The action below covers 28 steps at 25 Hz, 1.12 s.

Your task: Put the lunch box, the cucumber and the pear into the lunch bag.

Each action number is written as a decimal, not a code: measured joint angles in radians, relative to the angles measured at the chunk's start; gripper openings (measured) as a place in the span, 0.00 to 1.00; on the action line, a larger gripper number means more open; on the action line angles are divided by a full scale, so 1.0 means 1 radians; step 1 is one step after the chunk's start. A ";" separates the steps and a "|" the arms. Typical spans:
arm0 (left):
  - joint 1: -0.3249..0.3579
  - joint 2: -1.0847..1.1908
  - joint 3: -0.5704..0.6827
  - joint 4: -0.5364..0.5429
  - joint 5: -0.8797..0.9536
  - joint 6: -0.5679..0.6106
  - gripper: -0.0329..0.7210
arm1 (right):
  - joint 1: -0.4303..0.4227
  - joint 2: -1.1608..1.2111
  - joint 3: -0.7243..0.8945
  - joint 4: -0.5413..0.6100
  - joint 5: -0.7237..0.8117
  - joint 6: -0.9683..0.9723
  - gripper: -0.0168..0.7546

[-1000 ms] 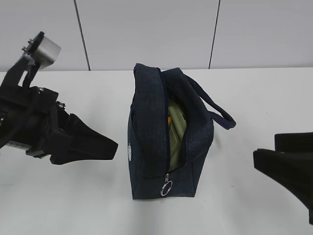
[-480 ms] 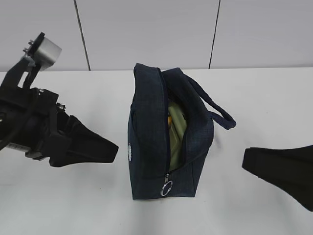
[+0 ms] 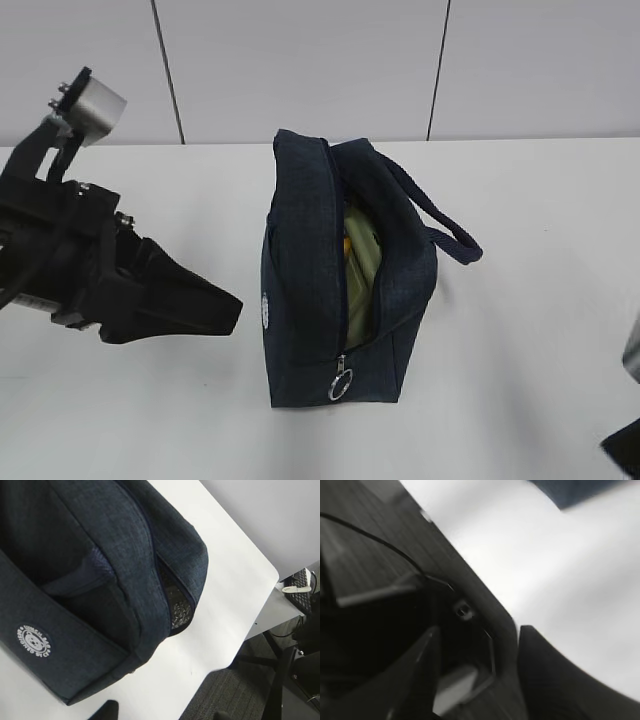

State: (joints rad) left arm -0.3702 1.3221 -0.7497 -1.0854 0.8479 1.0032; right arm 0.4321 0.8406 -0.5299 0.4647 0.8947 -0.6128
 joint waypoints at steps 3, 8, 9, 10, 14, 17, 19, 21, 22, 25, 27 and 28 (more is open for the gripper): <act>0.000 0.000 0.000 0.000 0.001 0.000 0.50 | 0.000 0.044 -0.051 -0.304 0.044 0.216 0.48; 0.000 0.000 0.000 0.000 0.003 0.000 0.50 | 0.000 0.061 -0.063 -0.531 -0.042 0.463 0.42; 0.000 0.000 0.000 0.000 0.003 0.000 0.50 | 0.000 0.061 -0.064 -0.523 -0.076 0.474 0.42; 0.000 0.000 0.000 0.000 0.003 0.000 0.50 | 0.000 0.061 -0.066 -0.505 -0.125 0.483 0.41; 0.000 0.000 0.000 0.000 0.003 0.000 0.50 | 0.000 0.052 -0.066 -0.433 -0.245 0.495 0.41; 0.000 0.000 0.000 0.000 0.003 0.000 0.50 | 0.000 0.049 -0.066 -0.455 -0.283 0.496 0.41; 0.000 0.000 0.000 0.000 0.003 0.000 0.50 | 0.000 0.048 -0.066 -0.522 -0.299 0.498 0.40; 0.000 0.000 0.000 0.000 0.003 0.000 0.50 | 0.000 0.048 -0.066 -0.584 -0.317 0.498 0.38; 0.000 0.000 0.000 0.000 0.003 0.000 0.50 | 0.000 0.048 -0.066 -0.626 -0.336 0.498 0.36; 0.000 0.000 0.000 0.000 0.003 0.000 0.50 | 0.000 0.048 -0.066 -0.691 -0.417 0.498 0.34; 0.000 0.000 0.000 0.000 0.003 0.000 0.50 | 0.000 0.053 -0.066 -0.702 -0.469 0.502 0.34; 0.000 0.000 0.000 0.000 0.003 0.000 0.50 | 0.000 0.058 -0.066 -0.704 -0.488 0.508 0.33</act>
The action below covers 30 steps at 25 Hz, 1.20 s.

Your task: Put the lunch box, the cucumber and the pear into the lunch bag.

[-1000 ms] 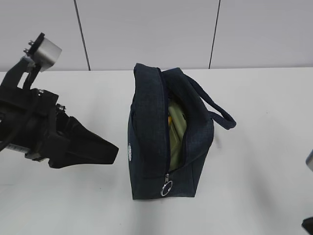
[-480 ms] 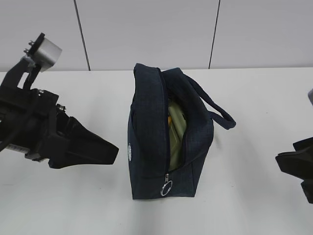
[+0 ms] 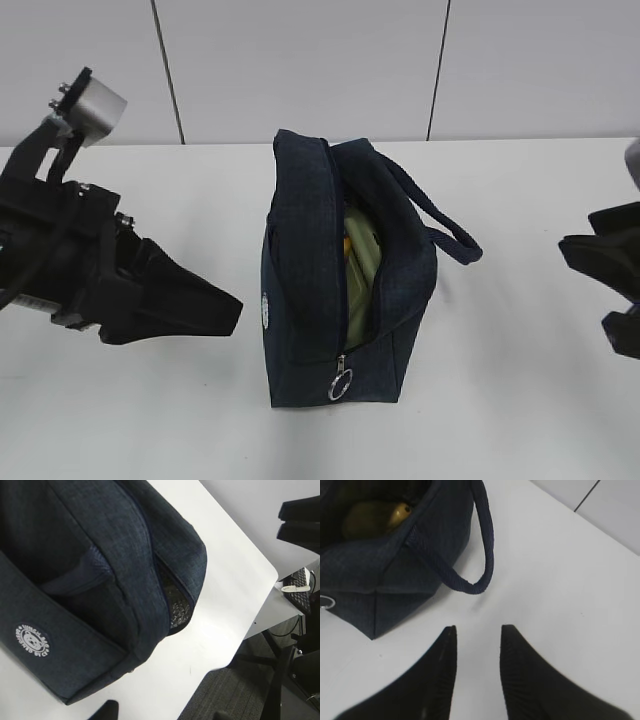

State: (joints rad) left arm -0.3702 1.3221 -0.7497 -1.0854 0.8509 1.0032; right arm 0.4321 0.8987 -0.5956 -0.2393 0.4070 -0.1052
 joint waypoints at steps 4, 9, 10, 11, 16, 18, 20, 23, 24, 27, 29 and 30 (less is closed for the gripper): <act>0.000 0.000 0.000 0.000 0.000 0.000 0.50 | 0.000 0.047 0.000 0.013 -0.100 0.070 0.33; 0.000 0.000 0.000 0.001 0.000 0.000 0.50 | 0.000 0.057 0.007 0.040 -0.195 0.091 0.32; 0.000 0.000 0.000 0.002 0.000 0.000 0.50 | 0.002 0.057 0.019 0.043 -0.208 0.092 0.31; 0.000 0.000 0.000 0.003 0.000 0.000 0.50 | 0.004 0.057 0.030 0.043 -0.221 0.092 0.30; 0.000 0.000 0.000 0.005 0.000 0.000 0.50 | 0.038 0.057 0.159 0.072 -0.323 0.105 0.29; 0.000 0.000 0.000 0.009 -0.003 0.000 0.50 | 0.076 0.057 0.221 0.081 -0.392 0.105 0.28; 0.000 0.000 0.000 0.009 -0.012 0.000 0.50 | 0.113 0.057 0.268 0.083 -0.463 0.127 0.28; 0.000 0.000 0.000 0.010 -0.034 0.000 0.50 | 0.153 0.057 0.323 0.084 -0.524 0.171 0.28; 0.000 0.000 0.000 0.012 -0.039 0.002 0.50 | 0.157 0.057 0.337 0.084 -0.531 0.191 0.28; 0.000 0.000 0.000 0.014 -0.042 0.038 0.50 | 0.158 0.057 0.375 0.067 -0.568 0.239 0.28; 0.000 0.000 0.000 0.014 -0.050 0.059 0.50 | 0.158 0.057 0.402 0.044 -0.626 0.249 0.28; 0.000 0.000 0.000 0.014 -0.055 0.070 0.50 | 0.158 0.057 0.414 0.024 -0.668 0.251 0.28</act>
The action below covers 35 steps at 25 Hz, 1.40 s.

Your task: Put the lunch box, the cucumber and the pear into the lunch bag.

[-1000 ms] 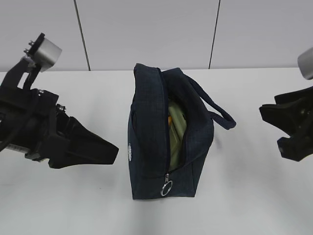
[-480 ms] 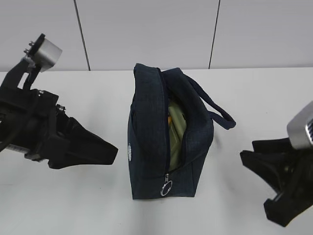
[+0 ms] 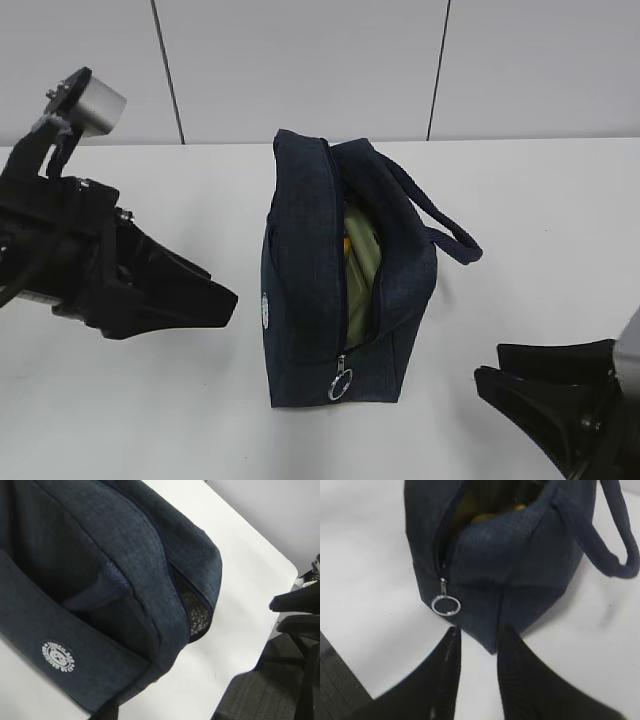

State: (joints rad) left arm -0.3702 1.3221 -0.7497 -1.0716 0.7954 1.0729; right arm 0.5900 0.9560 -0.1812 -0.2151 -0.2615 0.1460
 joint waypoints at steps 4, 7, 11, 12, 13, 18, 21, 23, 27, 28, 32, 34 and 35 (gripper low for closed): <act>-0.016 0.000 0.000 0.000 -0.033 0.031 0.50 | 0.004 0.040 0.030 -0.071 -0.150 0.005 0.28; -0.084 0.000 0.000 -0.001 -0.096 0.066 0.50 | 0.004 0.122 0.034 -0.084 -0.202 0.023 0.28; -0.197 0.000 0.000 -0.006 -0.226 0.077 0.50 | 0.004 0.257 0.034 -0.089 -0.282 0.048 0.28; -0.228 0.000 0.000 -0.018 -0.265 0.077 0.50 | 0.004 0.291 0.034 -0.096 -0.312 0.050 0.28; -0.245 0.001 0.000 -0.044 -0.296 0.077 0.50 | 0.004 0.320 0.034 -0.102 -0.340 0.051 0.28; -0.276 0.054 0.000 -0.190 -0.358 0.069 0.50 | 0.004 0.462 0.034 -0.125 -0.484 0.052 0.28; -0.276 0.105 0.000 -0.213 -0.370 0.051 0.50 | 0.004 0.520 0.034 -0.133 -0.534 0.031 0.28; -0.276 0.135 0.000 -0.223 -0.371 0.048 0.50 | 0.004 0.549 0.034 -0.146 -0.565 0.009 0.28; -0.277 0.154 0.000 -0.240 -0.375 0.048 0.50 | 0.004 0.589 0.032 -0.152 -0.623 -0.011 0.30; -0.277 0.154 0.000 -0.244 -0.372 0.048 0.50 | 0.004 0.594 0.032 -0.152 -0.632 -0.014 0.31; -0.277 0.154 0.000 -0.248 -0.368 0.048 0.41 | 0.004 0.608 0.032 -0.152 -0.648 -0.020 0.33; -0.277 0.154 0.000 -0.248 -0.369 0.048 0.31 | 0.004 0.614 0.032 -0.152 -0.669 -0.034 0.33; -0.277 0.154 0.000 -0.248 -0.371 0.048 0.25 | 0.004 0.619 0.030 -0.150 -0.674 -0.036 0.33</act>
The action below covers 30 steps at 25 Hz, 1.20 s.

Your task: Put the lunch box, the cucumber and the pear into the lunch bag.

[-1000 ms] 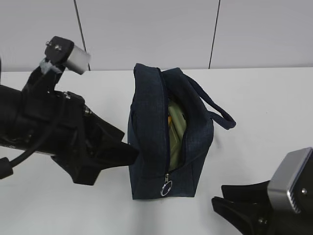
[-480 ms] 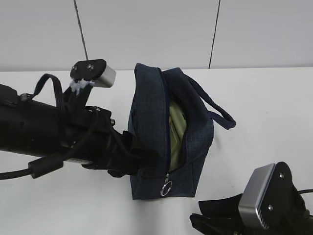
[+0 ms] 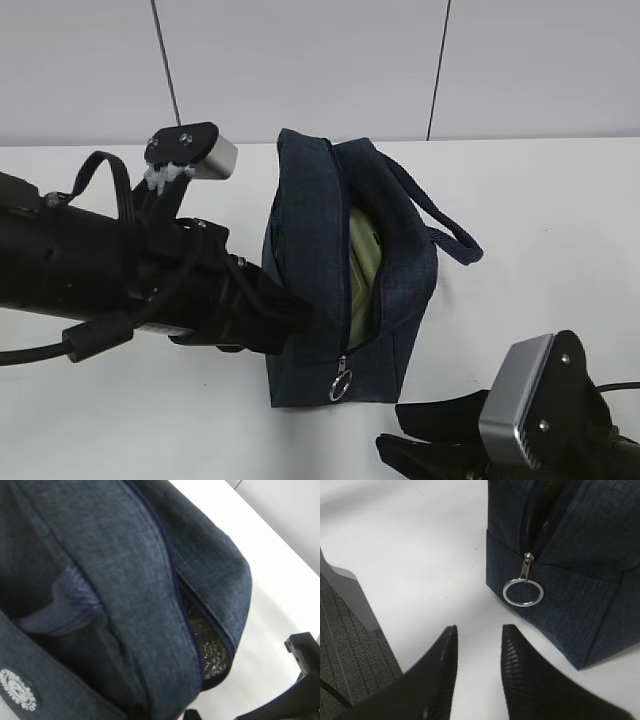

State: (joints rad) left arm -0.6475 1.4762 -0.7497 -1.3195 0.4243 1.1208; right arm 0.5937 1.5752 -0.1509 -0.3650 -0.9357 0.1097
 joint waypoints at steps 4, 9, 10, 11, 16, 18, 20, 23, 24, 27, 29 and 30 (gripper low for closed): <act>0.000 0.000 0.000 0.000 -0.015 0.000 0.07 | 0.000 0.056 -0.026 0.006 -0.009 -0.004 0.34; 0.000 0.000 0.000 0.000 -0.017 0.000 0.05 | 0.000 0.138 -0.067 0.008 -0.011 -0.006 0.34; 0.000 0.000 0.000 0.000 -0.011 0.000 0.05 | 0.000 0.146 -0.069 0.010 -0.019 -0.006 0.34; 0.000 0.000 0.000 0.000 -0.004 0.000 0.05 | 0.000 0.153 -0.071 0.010 -0.020 -0.006 0.34; 0.000 0.000 0.000 0.002 0.043 0.000 0.11 | 0.000 0.160 -0.073 0.012 -0.050 -0.006 0.34; 0.000 0.000 0.000 0.004 0.053 0.000 0.19 | 0.000 0.162 -0.073 0.012 -0.052 -0.006 0.34; 0.000 0.000 0.000 0.004 0.060 0.000 0.31 | 0.000 0.162 -0.073 0.012 -0.054 -0.006 0.34; 0.000 0.000 0.000 0.002 0.060 -0.001 0.49 | 0.000 0.164 -0.073 0.012 -0.056 -0.006 0.34; 0.000 0.000 0.000 0.000 0.060 -0.001 0.51 | 0.000 0.164 -0.073 0.012 -0.059 -0.006 0.34; 0.000 0.000 0.000 -0.018 0.031 -0.001 0.53 | 0.000 0.164 -0.069 0.012 -0.063 -0.006 0.34; 0.000 0.000 0.000 -0.042 0.009 -0.001 0.53 | 0.000 0.164 -0.069 0.012 -0.064 -0.008 0.34; 0.000 0.000 0.000 -0.055 -0.001 -0.001 0.51 | 0.000 0.164 -0.069 0.012 -0.064 -0.008 0.34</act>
State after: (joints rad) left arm -0.6475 1.4762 -0.7497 -1.3744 0.4231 1.1200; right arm 0.5937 1.7392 -0.2201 -0.3532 -1.0001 0.1022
